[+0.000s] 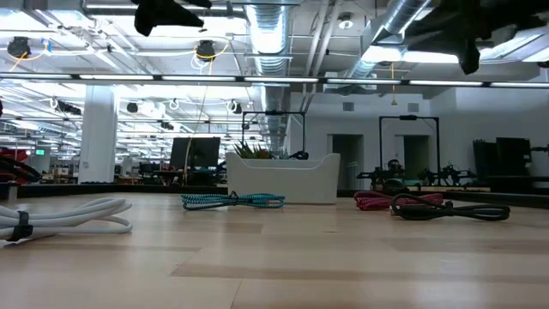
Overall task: Pick and place USB-C Cables
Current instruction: Put the pink charger cable into the gray bin
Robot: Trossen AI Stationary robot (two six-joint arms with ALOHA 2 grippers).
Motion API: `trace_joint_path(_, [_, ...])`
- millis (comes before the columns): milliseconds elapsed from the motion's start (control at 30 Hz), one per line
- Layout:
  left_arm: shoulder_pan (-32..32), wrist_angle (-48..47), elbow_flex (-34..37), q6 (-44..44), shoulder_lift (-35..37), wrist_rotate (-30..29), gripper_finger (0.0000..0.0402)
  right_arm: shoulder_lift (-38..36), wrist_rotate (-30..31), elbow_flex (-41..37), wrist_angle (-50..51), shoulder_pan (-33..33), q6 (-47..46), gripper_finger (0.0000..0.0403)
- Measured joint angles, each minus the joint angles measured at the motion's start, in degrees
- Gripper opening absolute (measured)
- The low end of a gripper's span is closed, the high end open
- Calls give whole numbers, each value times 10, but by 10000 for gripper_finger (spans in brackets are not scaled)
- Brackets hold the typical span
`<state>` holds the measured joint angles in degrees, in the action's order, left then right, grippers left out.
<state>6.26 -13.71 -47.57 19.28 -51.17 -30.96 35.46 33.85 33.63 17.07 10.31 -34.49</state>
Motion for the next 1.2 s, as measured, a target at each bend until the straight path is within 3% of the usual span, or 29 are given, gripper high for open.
trace_joint_path(133, [0,-63,0,46,15,26,225,131,-37,121,207,-31,-39,161])
trace_joint_path(233, [0,-127,0,76,31,39,225,214,-85,165,279,-51,-27,161])
trace_joint_path(433, [3,-174,0,104,57,53,226,329,-196,159,294,-79,52,181])
trace_joint_path(667, [3,-178,0,90,62,56,226,406,-266,149,291,-123,170,258])
trace_joint_path(900, [4,-178,0,89,49,58,226,429,-287,150,287,-154,382,281])
trace_joint_path(1200, [4,-178,0,89,49,50,226,507,-296,150,257,-198,478,281])
